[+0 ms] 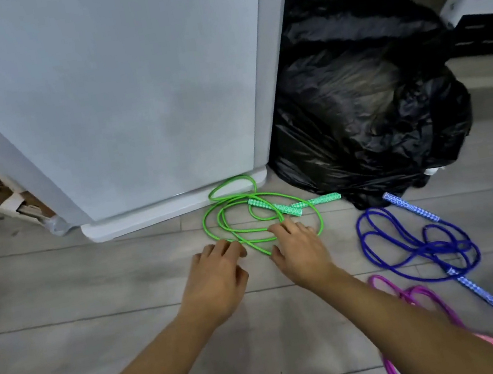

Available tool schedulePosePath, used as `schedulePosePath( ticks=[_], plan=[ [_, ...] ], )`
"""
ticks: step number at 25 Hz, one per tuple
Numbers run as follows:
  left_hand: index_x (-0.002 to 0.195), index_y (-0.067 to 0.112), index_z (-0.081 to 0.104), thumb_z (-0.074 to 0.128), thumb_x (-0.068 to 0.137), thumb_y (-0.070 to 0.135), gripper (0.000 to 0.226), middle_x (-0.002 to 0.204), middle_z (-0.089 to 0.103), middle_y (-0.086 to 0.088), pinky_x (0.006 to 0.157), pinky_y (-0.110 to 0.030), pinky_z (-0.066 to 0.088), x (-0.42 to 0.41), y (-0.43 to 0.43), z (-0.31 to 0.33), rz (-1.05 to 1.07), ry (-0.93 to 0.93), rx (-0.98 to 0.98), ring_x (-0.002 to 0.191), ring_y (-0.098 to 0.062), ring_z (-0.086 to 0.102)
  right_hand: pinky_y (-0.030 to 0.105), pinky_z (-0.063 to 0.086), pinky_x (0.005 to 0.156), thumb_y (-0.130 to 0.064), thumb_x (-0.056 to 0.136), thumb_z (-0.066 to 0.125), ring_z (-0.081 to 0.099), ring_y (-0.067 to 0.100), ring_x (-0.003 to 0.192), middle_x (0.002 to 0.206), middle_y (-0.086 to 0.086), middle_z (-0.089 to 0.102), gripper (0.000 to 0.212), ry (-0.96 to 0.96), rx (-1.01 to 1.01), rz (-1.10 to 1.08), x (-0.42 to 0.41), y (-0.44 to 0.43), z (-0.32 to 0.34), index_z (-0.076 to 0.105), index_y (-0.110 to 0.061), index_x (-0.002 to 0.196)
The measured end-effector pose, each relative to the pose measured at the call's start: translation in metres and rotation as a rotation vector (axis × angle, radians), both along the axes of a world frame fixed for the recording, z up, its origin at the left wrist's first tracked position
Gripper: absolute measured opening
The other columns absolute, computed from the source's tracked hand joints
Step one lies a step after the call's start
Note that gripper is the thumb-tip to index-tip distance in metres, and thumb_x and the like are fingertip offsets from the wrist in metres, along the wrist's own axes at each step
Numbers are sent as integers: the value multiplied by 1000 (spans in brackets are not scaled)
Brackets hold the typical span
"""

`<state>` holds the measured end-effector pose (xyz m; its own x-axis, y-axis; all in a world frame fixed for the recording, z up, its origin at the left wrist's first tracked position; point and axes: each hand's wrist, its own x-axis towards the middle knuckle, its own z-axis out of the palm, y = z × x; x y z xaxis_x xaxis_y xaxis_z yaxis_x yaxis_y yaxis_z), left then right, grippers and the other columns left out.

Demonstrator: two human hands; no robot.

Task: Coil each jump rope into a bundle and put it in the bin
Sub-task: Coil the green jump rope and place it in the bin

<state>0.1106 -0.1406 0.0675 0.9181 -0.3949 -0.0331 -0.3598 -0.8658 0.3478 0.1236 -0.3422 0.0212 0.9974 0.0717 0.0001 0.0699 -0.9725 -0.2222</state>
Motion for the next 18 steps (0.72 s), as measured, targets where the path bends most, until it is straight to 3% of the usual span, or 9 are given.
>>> schedulePosePath(
  ticks=[5, 9, 12, 15, 18],
  plan=[
    [104, 26, 62, 48, 76, 27, 31, 101, 61, 3, 77, -41, 47, 24, -6, -69, 14, 60, -14, 92, -28, 60, 44, 39, 98, -32, 93, 55, 53, 33, 118, 127, 9, 56, 43, 103, -22, -98, 42, -16, -64, 55, -18, 133],
    [109, 27, 62, 55, 81, 22, 29, 109, 60, 4, 84, -39, 44, 34, 0, -104, 28, 120, -13, 101, -25, 57, 45, 35, 102, -40, 91, 59, 47, 32, 127, 136, 9, 51, 56, 87, -54, -231, 91, -27, -99, 45, -19, 141],
    [110, 28, 62, 57, 82, 21, 29, 111, 60, 5, 85, -38, 44, 33, 10, -121, 28, 174, 7, 104, -24, 56, 47, 29, 111, -47, 92, 58, 38, 33, 138, 148, 9, 43, 69, 214, -68, -302, 125, -37, -117, 34, -21, 150],
    [110, 27, 62, 56, 82, 20, 30, 111, 61, 5, 85, -38, 45, 32, 18, -131, 37, 208, 22, 104, -24, 57, 47, 32, 107, -32, 98, 51, 42, 35, 135, 144, 12, 47, 47, 331, -121, -269, 139, -37, -136, 41, -18, 142],
    [112, 27, 61, 53, 83, 20, 31, 113, 61, 4, 87, -39, 45, 28, 21, -132, 39, 210, 36, 105, -25, 56, 45, 38, 100, -22, 100, 49, 51, 36, 125, 133, 13, 56, 36, 287, -168, -163, 117, -20, -152, 46, -16, 135]
  ],
)
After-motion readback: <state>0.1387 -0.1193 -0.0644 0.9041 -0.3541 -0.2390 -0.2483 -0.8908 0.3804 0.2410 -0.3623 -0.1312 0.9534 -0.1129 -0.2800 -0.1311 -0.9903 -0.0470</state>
